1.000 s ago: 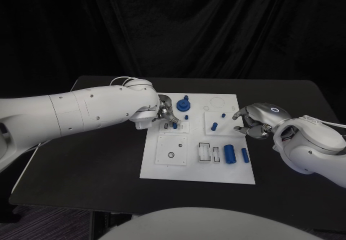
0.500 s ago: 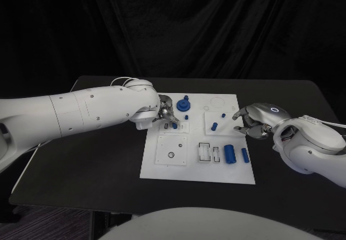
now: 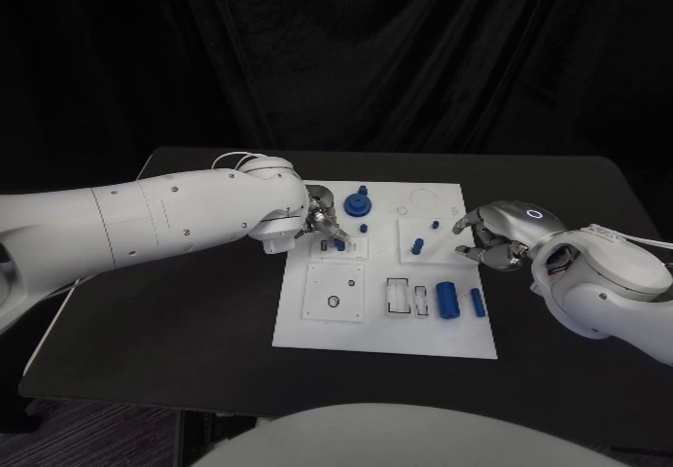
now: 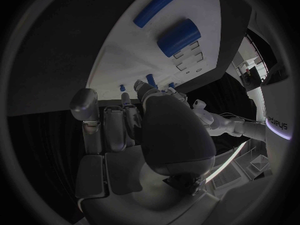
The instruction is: Assemble the parts on the task board
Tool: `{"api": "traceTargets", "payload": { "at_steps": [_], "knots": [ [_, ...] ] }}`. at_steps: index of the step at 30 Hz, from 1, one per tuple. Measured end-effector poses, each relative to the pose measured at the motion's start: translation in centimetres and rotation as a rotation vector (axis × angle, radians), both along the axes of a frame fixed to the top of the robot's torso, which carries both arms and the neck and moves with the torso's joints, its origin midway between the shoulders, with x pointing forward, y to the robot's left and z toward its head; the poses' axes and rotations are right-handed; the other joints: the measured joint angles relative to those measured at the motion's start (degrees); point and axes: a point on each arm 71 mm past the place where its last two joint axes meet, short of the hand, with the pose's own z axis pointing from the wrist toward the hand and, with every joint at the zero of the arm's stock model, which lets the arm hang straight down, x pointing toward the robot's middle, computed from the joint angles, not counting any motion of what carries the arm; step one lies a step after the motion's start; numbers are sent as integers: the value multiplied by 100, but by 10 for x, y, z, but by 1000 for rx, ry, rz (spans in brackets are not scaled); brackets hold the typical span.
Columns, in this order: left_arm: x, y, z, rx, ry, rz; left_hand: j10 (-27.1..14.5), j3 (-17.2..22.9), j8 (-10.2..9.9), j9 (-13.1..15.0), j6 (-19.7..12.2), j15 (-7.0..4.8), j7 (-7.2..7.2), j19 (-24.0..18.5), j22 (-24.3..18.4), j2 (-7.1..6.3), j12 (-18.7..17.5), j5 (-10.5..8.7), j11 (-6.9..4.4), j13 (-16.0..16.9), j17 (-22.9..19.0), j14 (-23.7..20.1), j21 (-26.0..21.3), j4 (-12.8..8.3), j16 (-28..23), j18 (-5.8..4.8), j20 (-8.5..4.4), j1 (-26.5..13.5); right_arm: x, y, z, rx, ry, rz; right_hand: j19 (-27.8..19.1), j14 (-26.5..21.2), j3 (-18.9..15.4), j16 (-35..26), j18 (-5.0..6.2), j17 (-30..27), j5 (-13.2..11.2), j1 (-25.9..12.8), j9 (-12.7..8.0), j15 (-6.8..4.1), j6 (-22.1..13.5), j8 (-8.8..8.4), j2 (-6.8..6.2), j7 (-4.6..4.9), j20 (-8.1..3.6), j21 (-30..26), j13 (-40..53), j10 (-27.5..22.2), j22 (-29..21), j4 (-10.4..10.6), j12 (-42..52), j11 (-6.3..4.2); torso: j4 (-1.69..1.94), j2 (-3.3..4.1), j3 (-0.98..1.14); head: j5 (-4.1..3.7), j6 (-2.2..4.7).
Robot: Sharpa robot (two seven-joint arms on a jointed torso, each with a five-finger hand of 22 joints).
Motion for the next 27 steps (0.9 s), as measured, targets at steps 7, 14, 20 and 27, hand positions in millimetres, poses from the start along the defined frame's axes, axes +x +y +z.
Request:
{"api": "traceTargets", "payload": {
  "at_steps": [7,14,20,27],
  "knots": [
    [-3,3,-1,-19,-14,10,0,138,23,31,10,0,11,0,0,-84,0,-95,0,0,0,0,0,-99,0,0,0,-84,0,0,0,-1,1,-1,0,0,0,0,0,0,0,0,0,0,20,0,0,-20,0,0,0,0,0,0,0,0,0,-1,0,-6,0],
    [-8,5,-1,-42,-32,19,0,261,21,31,9,0,12,0,0,-106,0,-136,0,0,0,0,-14,-199,0,0,0,-106,1,0,0,-2,2,-2,0,0,0,0,0,0,0,0,-8,0,20,0,0,-20,0,-29,5,-22,0,0,-22,22,-2,-2,1,8,0],
    [-11,8,1,-62,-54,36,0,418,16,29,15,1,24,0,0,-130,0,-200,0,0,0,0,-83,-324,0,0,0,-156,1,0,0,-3,2,-2,0,0,0,0,0,0,0,0,-7,0,20,0,0,-20,0,-32,4,-22,0,0,-22,21,-3,-2,0,17,0],
    [-13,12,4,-86,-84,59,0,441,6,25,16,1,47,-21,1,-132,0,-201,0,0,0,0,-111,-316,0,0,-20,-200,1,0,-1,-4,2,-3,0,0,0,0,0,0,0,0,-9,0,20,0,0,-20,0,-32,4,-21,0,0,-22,21,-3,-2,0,17,0]
  ]
}}
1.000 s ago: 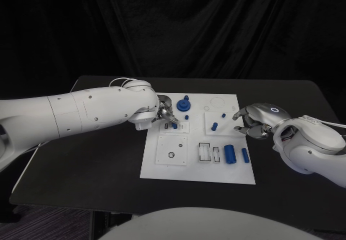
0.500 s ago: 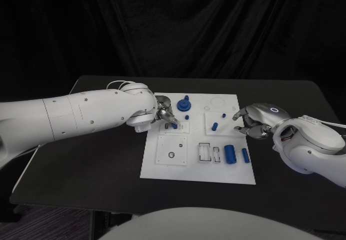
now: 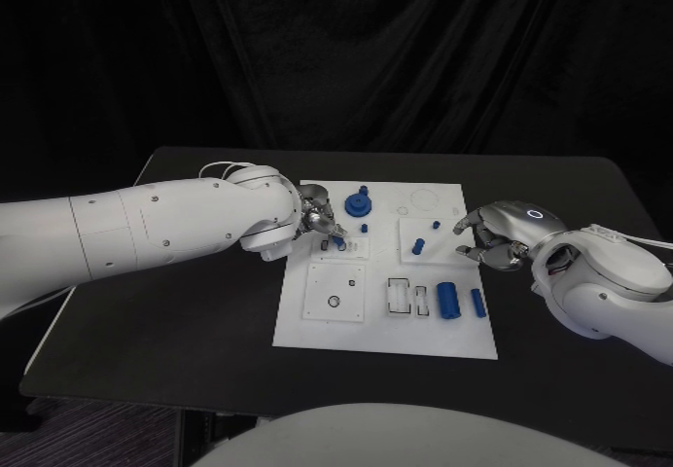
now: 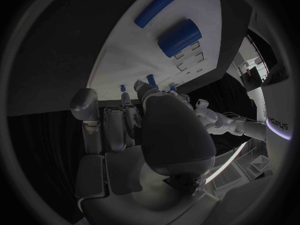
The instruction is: Assemble the parts on the task board
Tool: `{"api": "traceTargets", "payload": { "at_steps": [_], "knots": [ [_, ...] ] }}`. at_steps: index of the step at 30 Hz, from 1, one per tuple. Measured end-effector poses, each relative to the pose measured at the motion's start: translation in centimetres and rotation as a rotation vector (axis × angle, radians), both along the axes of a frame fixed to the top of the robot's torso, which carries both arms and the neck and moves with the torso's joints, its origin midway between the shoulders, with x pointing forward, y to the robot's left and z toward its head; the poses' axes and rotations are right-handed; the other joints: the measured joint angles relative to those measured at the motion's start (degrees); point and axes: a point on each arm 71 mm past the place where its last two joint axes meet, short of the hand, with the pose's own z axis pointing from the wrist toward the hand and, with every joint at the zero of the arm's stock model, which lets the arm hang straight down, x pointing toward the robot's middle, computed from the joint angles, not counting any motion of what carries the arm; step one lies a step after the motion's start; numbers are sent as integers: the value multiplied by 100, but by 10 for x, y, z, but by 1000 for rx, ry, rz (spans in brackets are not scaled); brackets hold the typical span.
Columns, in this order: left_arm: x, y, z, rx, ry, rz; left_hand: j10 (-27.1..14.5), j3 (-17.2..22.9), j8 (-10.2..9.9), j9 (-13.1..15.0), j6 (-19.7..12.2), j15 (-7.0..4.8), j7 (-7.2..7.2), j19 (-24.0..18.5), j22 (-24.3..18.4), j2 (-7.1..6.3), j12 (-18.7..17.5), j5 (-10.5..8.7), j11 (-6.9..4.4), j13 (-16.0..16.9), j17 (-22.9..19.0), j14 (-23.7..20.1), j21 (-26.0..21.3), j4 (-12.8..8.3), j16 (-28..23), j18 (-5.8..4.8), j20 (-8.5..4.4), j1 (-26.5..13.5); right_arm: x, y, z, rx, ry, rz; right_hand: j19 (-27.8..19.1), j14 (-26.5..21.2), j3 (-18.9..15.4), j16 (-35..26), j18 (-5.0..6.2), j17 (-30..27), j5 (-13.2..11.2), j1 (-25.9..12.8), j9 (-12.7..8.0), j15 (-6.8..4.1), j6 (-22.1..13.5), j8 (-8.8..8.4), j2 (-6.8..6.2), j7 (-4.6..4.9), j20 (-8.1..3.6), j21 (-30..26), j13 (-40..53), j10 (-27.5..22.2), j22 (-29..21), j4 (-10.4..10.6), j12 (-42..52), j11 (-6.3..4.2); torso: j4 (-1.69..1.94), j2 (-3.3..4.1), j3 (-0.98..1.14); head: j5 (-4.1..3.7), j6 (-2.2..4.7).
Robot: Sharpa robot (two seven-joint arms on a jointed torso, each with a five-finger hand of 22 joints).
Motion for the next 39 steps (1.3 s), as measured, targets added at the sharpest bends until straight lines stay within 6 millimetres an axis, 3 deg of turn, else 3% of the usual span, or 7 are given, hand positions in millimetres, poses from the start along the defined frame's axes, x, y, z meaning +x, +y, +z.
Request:
{"api": "traceTargets", "payload": {
  "at_steps": [8,10,20,24,26,39],
  "knots": [
    [-5,5,2,-34,-35,28,0,17,-1,-1,24,0,-6,0,4,22,0,-1,0,0,0,0,-23,16,0,0,0,-70,0,-2,0,0,0,-4,0,0,0,0,0,0,23,0,-8,0,0,0,0,0,0,0,0,0,0,0,0,0,0,0,0,-3,0],
    [-7,6,2,-47,-45,36,0,110,-6,0,25,0,-5,0,3,23,0,-9,0,0,0,0,-23,-77,0,0,0,-82,-1,-3,0,0,-1,-5,0,0,0,0,0,0,23,0,-8,0,0,0,0,0,0,0,-1,0,0,0,0,0,0,1,1,-2,0],
    [-18,11,-14,-105,-78,84,0,141,-6,2,34,0,5,0,3,39,0,-22,0,0,0,0,-23,-47,0,0,0,-161,-1,-4,0,1,-2,-8,0,0,16,0,0,0,23,0,-16,0,0,0,0,0,0,0,-1,0,0,16,0,0,0,2,0,-3,0],
    [-20,11,-16,-123,-96,99,0,143,-6,2,34,1,5,0,2,37,0,-22,1,0,0,0,-45,-48,0,0,0,-172,-1,-4,1,1,-3,-9,0,0,16,0,0,0,23,0,-22,0,0,-29,0,0,0,0,-1,0,0,16,0,0,0,2,0,-8,0],
    [-20,11,-18,-128,-101,103,0,270,-7,1,35,1,9,0,2,46,0,-32,1,0,0,0,-45,-143,0,0,0,-204,-1,-4,1,2,-3,-9,0,0,16,0,0,0,22,0,-22,0,0,-29,0,0,0,0,-2,0,1,16,0,0,0,2,1,-8,0],
    [-21,11,-28,-146,-113,120,0,294,-8,0,7,1,4,-20,2,37,0,-68,1,0,0,0,-82,-136,0,0,-20,-264,-1,-5,1,1,-3,-11,0,0,16,0,0,0,23,0,-28,0,0,-29,0,0,0,0,-2,0,4,16,0,0,0,2,0,-6,0]
  ]
}}
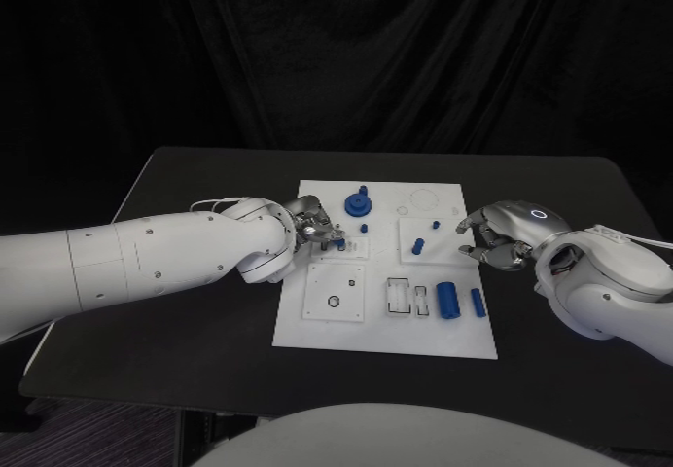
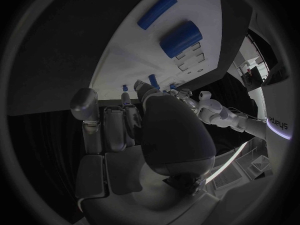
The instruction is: Assemble the parts on the task board
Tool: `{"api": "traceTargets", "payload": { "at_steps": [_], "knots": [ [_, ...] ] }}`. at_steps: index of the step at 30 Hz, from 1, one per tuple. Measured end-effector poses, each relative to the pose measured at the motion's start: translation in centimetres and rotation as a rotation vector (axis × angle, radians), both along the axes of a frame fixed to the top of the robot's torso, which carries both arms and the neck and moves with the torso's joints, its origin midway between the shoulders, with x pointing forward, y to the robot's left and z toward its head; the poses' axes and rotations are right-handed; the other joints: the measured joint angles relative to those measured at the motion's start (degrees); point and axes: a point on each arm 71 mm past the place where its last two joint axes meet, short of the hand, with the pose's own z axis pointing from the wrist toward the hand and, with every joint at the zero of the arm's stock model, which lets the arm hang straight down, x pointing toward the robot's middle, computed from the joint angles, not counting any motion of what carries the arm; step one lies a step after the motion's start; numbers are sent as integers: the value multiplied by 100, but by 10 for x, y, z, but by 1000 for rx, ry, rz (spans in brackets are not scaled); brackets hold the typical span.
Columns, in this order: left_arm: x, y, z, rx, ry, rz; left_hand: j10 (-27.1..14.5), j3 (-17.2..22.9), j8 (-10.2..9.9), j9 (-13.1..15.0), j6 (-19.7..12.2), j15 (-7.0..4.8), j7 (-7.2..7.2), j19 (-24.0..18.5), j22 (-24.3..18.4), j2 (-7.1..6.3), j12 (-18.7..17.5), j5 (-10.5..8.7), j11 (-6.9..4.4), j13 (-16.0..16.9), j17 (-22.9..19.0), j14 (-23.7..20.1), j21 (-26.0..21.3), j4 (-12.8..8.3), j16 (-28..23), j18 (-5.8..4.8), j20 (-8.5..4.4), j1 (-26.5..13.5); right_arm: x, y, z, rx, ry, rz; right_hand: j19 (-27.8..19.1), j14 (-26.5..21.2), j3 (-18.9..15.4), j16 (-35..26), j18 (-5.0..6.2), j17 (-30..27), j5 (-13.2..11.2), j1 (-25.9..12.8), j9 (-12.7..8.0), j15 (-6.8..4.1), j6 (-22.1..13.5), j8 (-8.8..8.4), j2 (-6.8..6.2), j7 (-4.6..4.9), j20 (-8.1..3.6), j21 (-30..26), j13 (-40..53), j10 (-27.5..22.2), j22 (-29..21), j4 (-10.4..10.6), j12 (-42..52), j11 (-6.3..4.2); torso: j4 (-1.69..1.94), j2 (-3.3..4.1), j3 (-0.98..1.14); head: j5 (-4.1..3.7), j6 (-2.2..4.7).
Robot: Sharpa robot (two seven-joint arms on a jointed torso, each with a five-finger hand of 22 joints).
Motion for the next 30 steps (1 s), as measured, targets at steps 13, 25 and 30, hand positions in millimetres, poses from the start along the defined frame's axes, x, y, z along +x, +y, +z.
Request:
{"api": "traceTargets", "payload": {
  "at_steps": [13,25,30],
  "knots": [
    [1,1,-2,-2,0,0,0,47,-21,-21,5,0,-5,-21,-1,-7,0,-114,0,0,0,0,-51,-45,0,0,22,-54,0,0,0,0,0,0,0,0,0,0,0,0,0,0,-7,0,0,0,0,0,0,0,0,0,-1,0,0,0,1,1,-1,10,0],
    [-3,5,-2,-5,5,-3,0,47,-21,-26,4,0,-1,-21,-1,-22,0,-137,0,0,0,0,-51,-45,0,0,22,-69,0,0,0,-1,0,-1,0,0,0,0,0,0,0,0,-7,0,0,0,0,0,0,0,-1,0,-2,0,0,0,1,0,-1,23,0],
    [-4,6,-3,-5,6,-2,0,47,-21,-28,4,0,0,-21,-1,-29,0,-137,0,0,0,0,-51,-46,0,0,22,-76,0,0,0,-1,0,-1,0,0,0,0,0,0,0,0,-7,0,0,0,0,0,0,0,-1,0,-2,0,0,0,3,-2,-1,15,0]
  ]
}}
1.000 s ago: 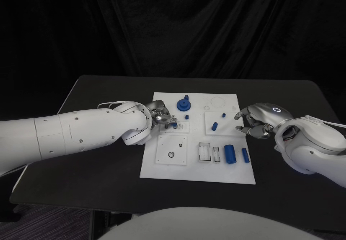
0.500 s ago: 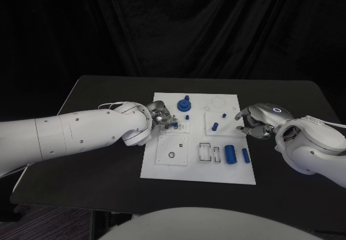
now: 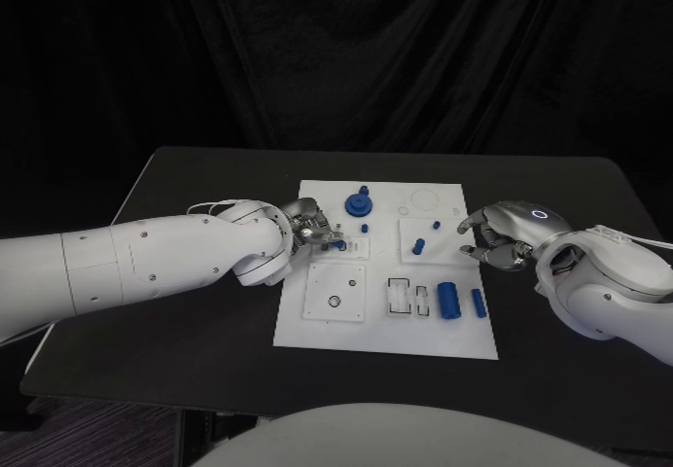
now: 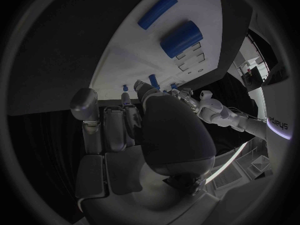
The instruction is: Assemble the parts on the task board
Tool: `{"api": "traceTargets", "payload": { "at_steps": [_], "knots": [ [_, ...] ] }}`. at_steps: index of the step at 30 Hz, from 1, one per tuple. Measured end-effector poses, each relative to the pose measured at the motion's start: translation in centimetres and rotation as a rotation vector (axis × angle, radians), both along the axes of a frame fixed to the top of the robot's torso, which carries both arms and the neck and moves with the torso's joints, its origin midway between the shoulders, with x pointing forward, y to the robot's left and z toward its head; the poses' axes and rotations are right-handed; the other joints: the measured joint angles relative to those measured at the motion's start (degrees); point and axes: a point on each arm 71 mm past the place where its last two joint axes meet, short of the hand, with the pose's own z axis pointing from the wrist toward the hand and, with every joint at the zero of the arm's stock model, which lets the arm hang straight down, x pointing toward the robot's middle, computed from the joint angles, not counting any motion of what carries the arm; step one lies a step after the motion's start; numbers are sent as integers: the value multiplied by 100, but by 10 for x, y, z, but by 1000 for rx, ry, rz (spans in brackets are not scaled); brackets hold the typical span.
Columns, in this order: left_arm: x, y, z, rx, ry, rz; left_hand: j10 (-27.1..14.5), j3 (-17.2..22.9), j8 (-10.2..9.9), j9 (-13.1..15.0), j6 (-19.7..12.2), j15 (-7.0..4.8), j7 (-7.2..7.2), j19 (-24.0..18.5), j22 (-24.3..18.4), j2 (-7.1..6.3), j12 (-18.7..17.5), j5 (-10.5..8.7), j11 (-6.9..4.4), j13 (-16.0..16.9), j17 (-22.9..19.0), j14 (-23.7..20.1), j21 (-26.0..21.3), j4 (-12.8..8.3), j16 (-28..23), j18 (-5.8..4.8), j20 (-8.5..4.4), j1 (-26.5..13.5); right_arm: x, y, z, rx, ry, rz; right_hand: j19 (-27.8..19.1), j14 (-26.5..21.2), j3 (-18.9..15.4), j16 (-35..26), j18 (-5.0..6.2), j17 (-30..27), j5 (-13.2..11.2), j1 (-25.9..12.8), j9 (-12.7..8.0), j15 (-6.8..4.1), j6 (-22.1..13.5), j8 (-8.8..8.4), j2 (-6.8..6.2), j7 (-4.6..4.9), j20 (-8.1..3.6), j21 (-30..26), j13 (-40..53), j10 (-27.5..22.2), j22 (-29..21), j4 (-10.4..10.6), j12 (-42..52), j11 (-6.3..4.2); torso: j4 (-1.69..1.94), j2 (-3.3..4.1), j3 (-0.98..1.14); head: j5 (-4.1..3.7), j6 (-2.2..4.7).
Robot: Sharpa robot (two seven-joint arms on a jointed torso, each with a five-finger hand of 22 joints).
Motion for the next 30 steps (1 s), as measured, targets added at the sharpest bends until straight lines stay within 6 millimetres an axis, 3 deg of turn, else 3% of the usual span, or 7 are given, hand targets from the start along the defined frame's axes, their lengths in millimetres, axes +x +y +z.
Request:
{"api": "traceTargets", "payload": {
  "at_steps": [15,22,23,30],
  "knots": [
    [0,-2,-1,-2,-1,-4,0,9,0,3,0,0,4,0,-1,17,0,-27,0,0,0,0,-38,-9,0,0,0,17,0,0,0,-1,0,-1,0,0,0,0,0,0,0,0,-7,0,0,0,0,0,0,0,0,0,-1,0,0,0,-3,-2,-1,-9,0],
    [1,-4,-1,-3,-2,-9,0,9,-33,-19,-8,0,13,-41,-1,17,0,-315,0,0,0,0,-60,-9,0,4,-1,17,1,0,0,0,2,-2,0,0,0,0,0,0,0,0,-10,0,0,0,0,0,0,0,-1,0,-1,0,0,0,-3,-2,-1,-16,0],
    [1,-4,-1,-4,-2,-10,0,9,-34,-20,-8,0,13,-41,-1,17,0,-337,0,0,0,0,-60,-9,0,51,-1,17,1,0,0,1,2,-3,0,0,0,0,0,0,0,0,-10,0,0,0,0,0,0,0,-1,0,-1,0,0,0,-3,-2,-1,-17,0],
    [0,-5,-1,-4,1,-14,0,9,-35,-24,-9,0,15,-40,-1,17,0,-349,0,0,0,0,-60,-9,0,94,-1,17,1,0,-1,1,4,-5,0,0,16,0,0,0,0,0,-9,0,0,0,0,0,0,0,-1,0,-1,16,0,0,-3,1,-1,-19,0]
  ]
}}
